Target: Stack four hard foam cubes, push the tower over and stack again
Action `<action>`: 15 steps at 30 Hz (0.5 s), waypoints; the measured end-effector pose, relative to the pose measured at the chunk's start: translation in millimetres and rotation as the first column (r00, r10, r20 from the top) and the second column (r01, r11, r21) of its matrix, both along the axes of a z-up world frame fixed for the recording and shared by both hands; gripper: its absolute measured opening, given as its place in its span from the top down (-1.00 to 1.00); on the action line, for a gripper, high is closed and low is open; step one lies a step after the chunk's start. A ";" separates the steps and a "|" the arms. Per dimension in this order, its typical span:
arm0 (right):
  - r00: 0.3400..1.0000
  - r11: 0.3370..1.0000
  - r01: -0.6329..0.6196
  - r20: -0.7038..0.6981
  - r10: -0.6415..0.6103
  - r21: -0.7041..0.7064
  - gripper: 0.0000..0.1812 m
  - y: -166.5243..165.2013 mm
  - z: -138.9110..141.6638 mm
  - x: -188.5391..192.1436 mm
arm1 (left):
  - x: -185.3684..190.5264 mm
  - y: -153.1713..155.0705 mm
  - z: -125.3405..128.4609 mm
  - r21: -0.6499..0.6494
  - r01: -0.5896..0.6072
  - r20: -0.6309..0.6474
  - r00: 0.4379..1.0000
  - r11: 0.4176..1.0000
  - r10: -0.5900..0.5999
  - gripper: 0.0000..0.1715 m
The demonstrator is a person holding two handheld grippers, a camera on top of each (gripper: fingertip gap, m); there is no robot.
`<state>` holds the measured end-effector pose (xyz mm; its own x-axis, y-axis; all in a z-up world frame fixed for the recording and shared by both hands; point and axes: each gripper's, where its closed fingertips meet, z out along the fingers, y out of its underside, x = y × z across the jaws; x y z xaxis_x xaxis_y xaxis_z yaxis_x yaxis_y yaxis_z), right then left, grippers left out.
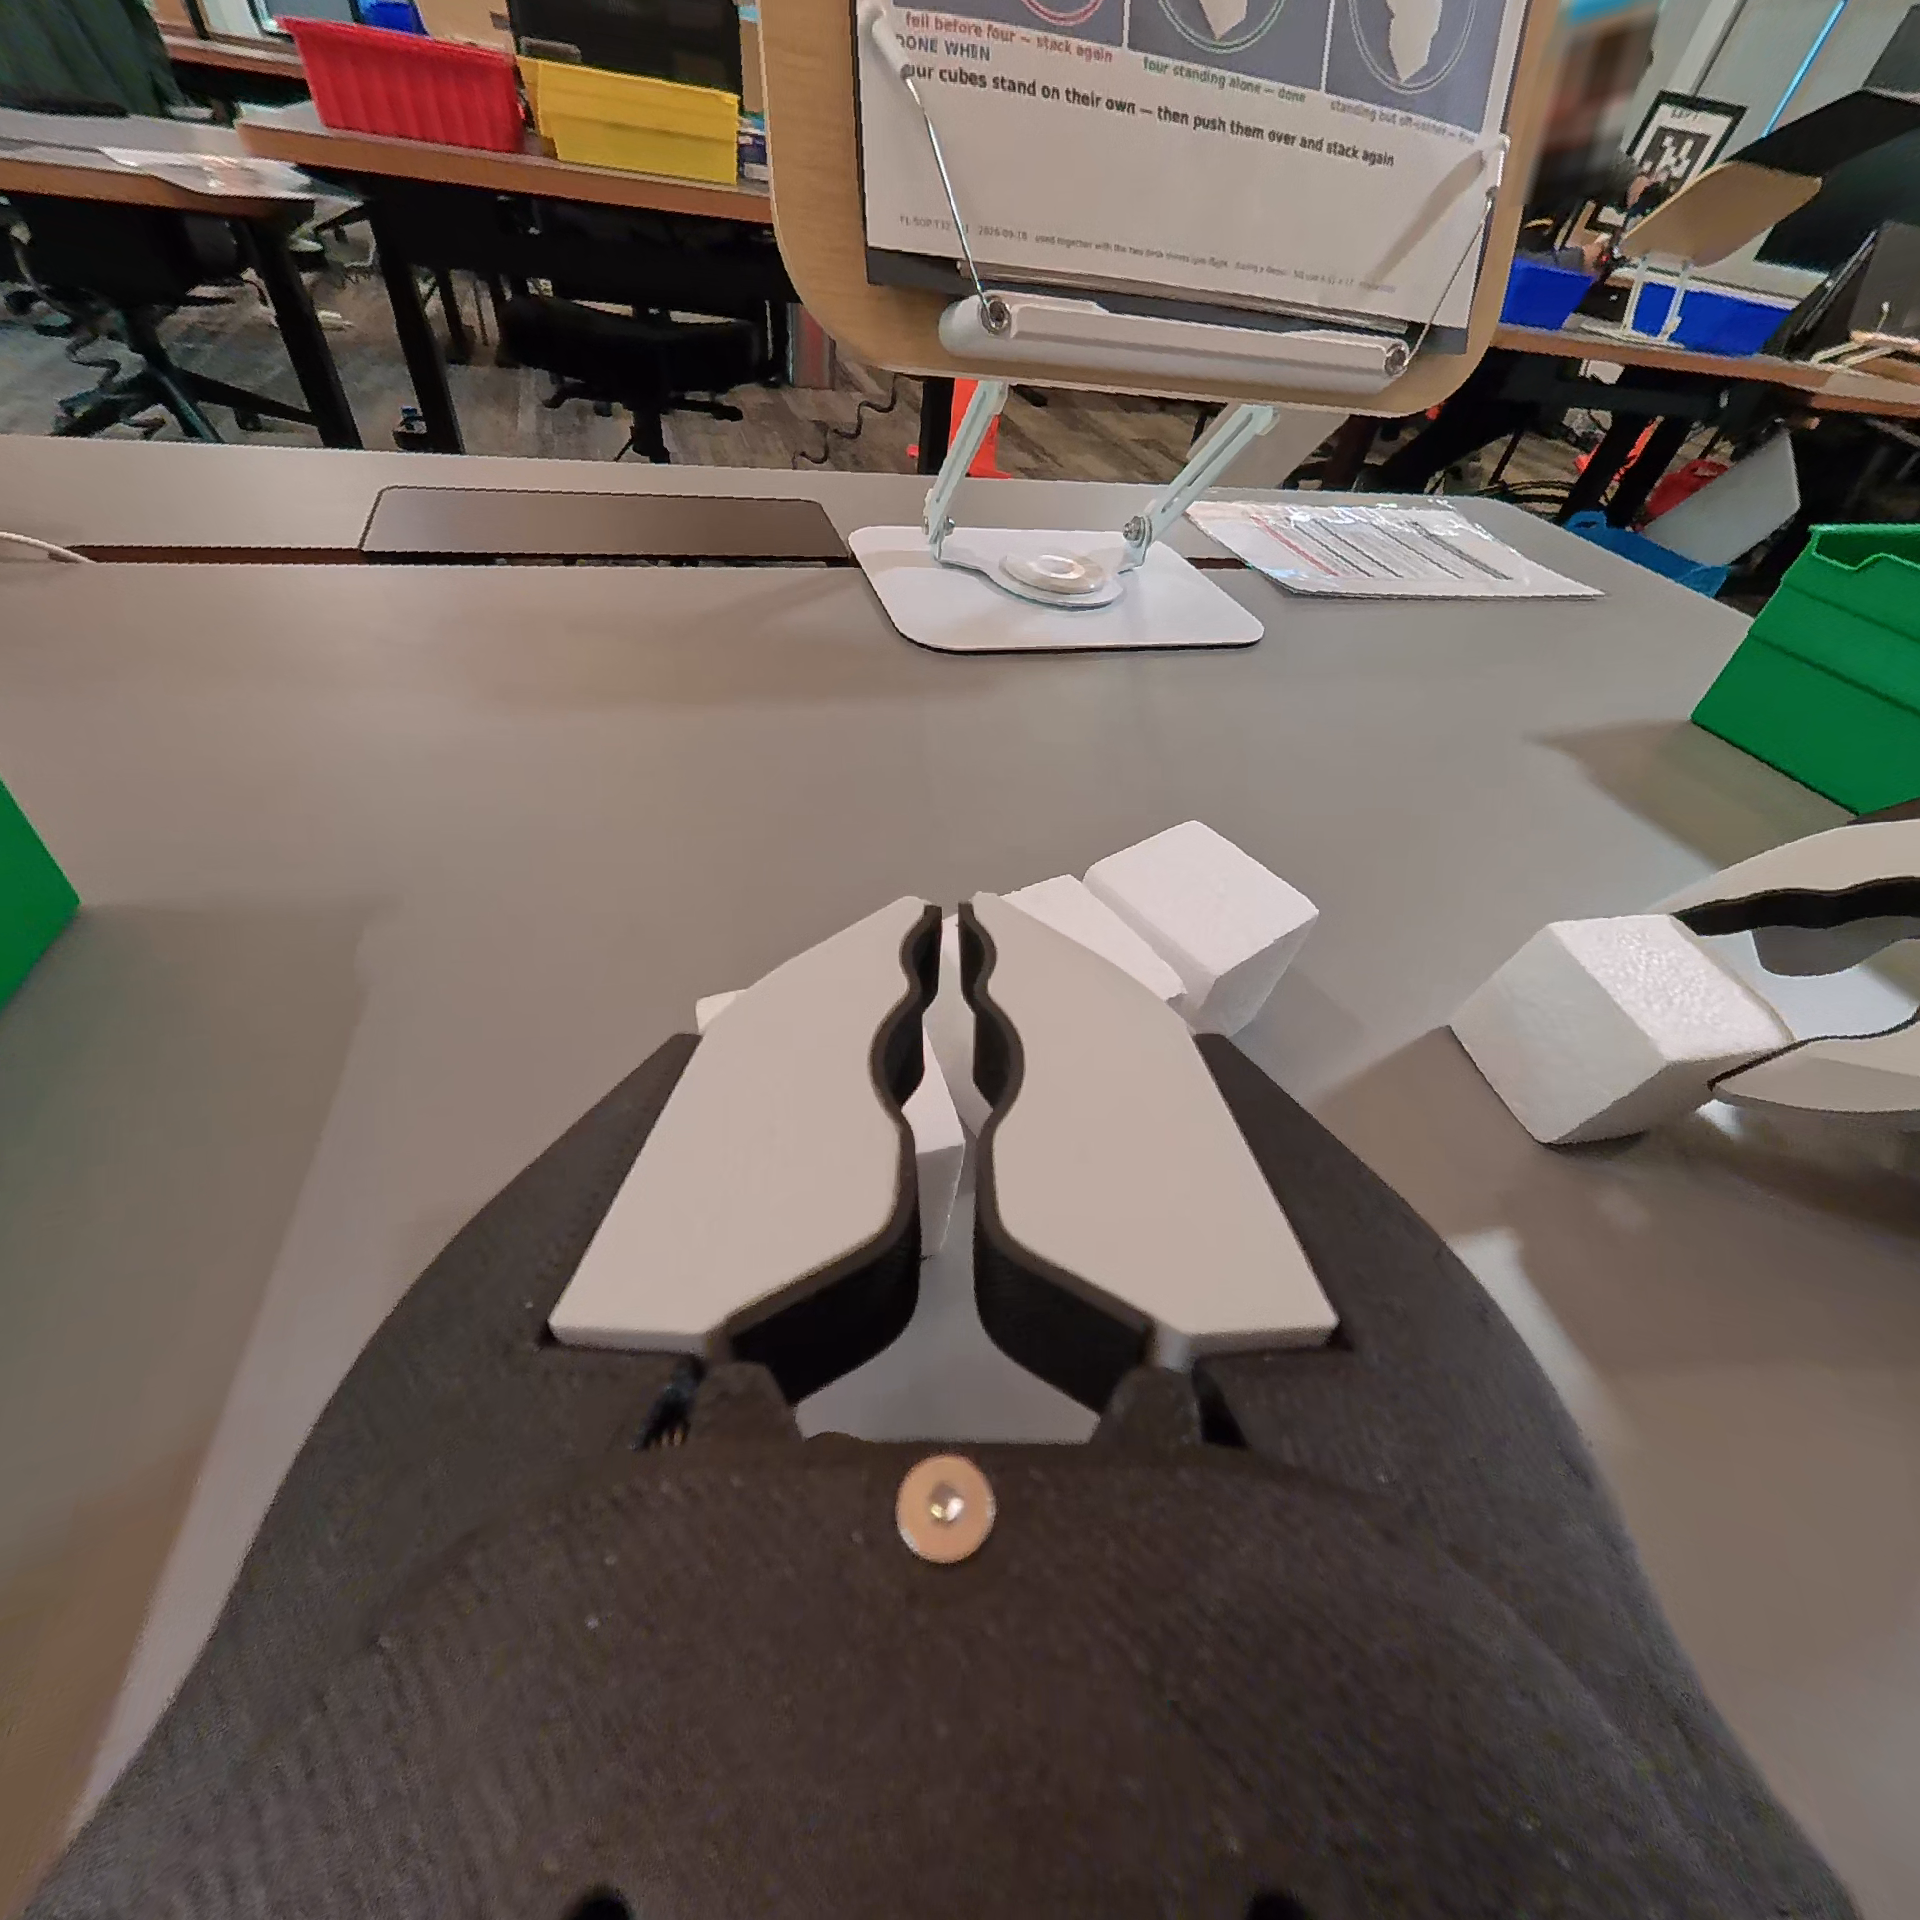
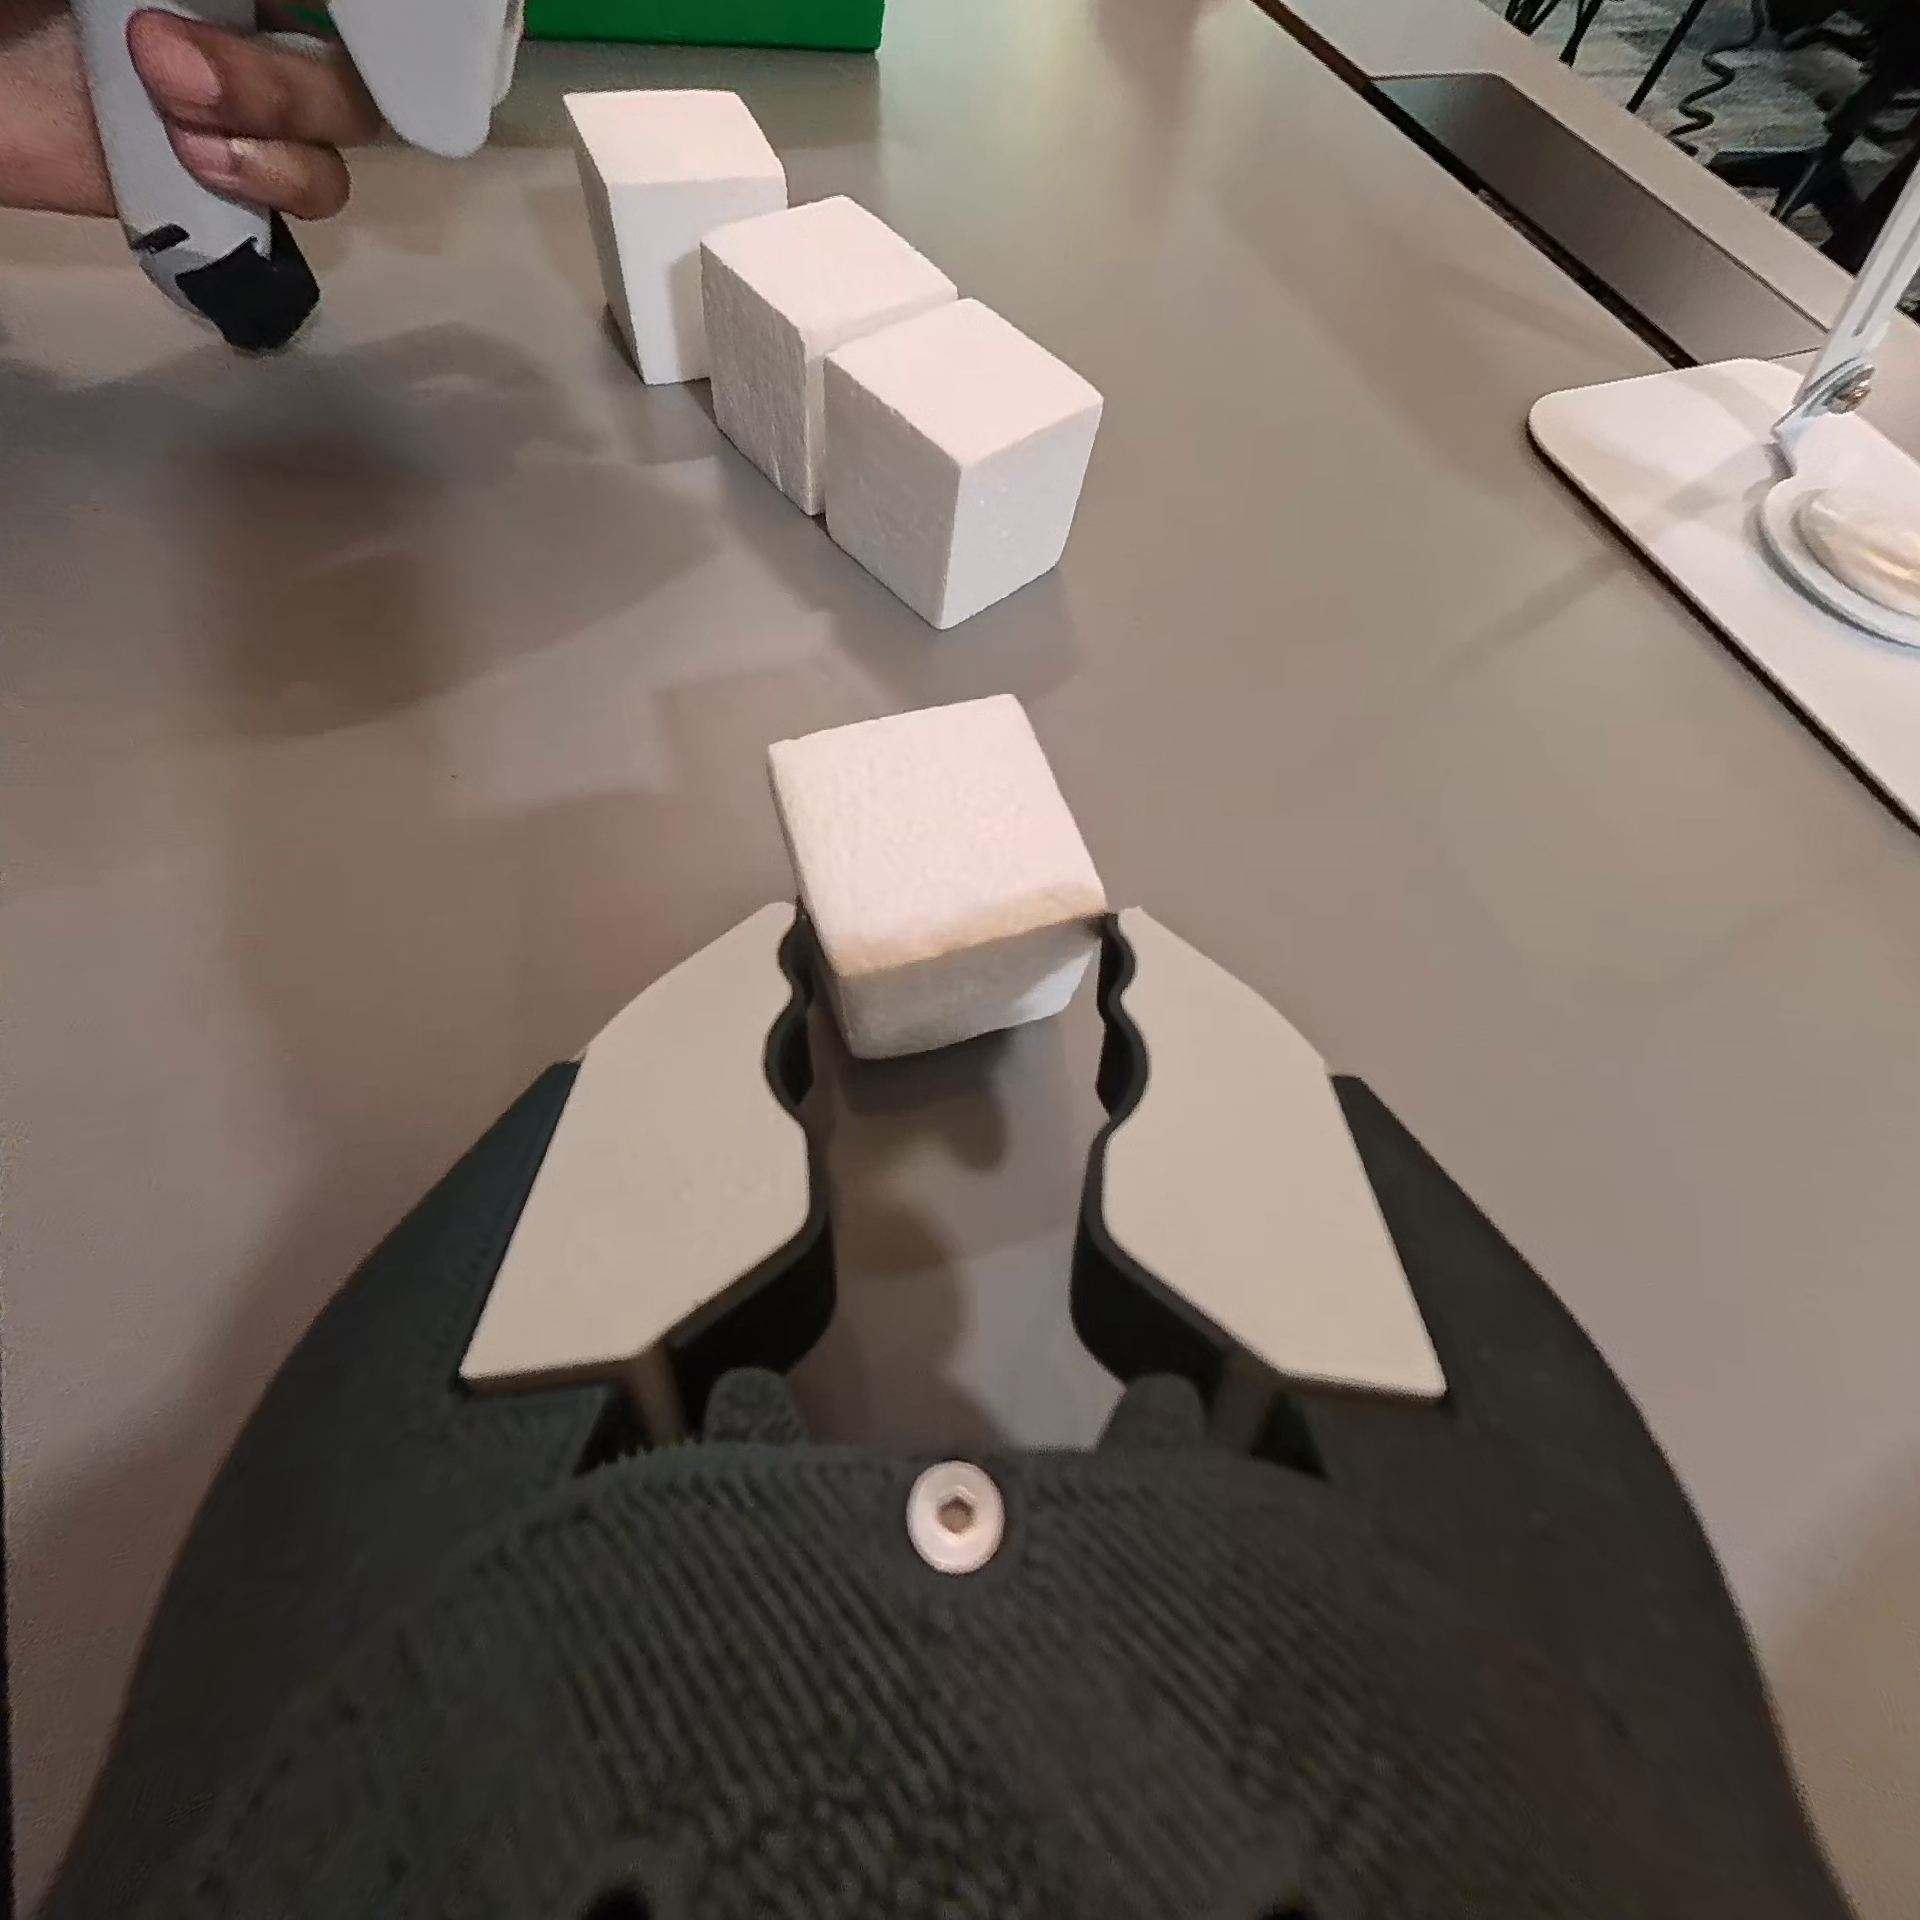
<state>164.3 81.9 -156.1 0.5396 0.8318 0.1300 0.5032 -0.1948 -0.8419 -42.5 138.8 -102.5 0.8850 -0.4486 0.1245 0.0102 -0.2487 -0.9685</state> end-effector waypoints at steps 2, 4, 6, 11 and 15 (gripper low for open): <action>1.000 1.000 0.014 0.009 -0.014 0.002 0.40 1.5 -0.8 1.1 | 0.4 0.0 0.0 -0.003 0.001 0.007 1.000 1.000 -0.001 0.96; 0.998 0.999 0.035 0.049 -0.035 0.006 0.33 3.7 -5.6 3.6 | -0.2 -0.2 0.4 -0.005 0.000 0.012 1.000 1.000 0.000 0.96; 0.995 0.999 0.034 0.095 -0.034 0.011 0.28 3.2 -11.1 4.5 | -0.7 -0.1 0.8 -0.006 -0.001 0.017 1.000 1.000 0.001 0.96; 0.993 0.999 0.040 0.114 -0.043 0.029 0.34 2.1 -12.2 6.3 | -0.8 -0.4 1.1 -0.009 0.001 0.023 1.000 1.000 -0.001 0.96; 0.995 0.998 0.065 0.075 -0.067 0.017 0.45 4.0 -8.1 10.4 | -0.9 -0.6 1.3 -0.009 0.002 0.023 1.000 1.000 -0.002 0.95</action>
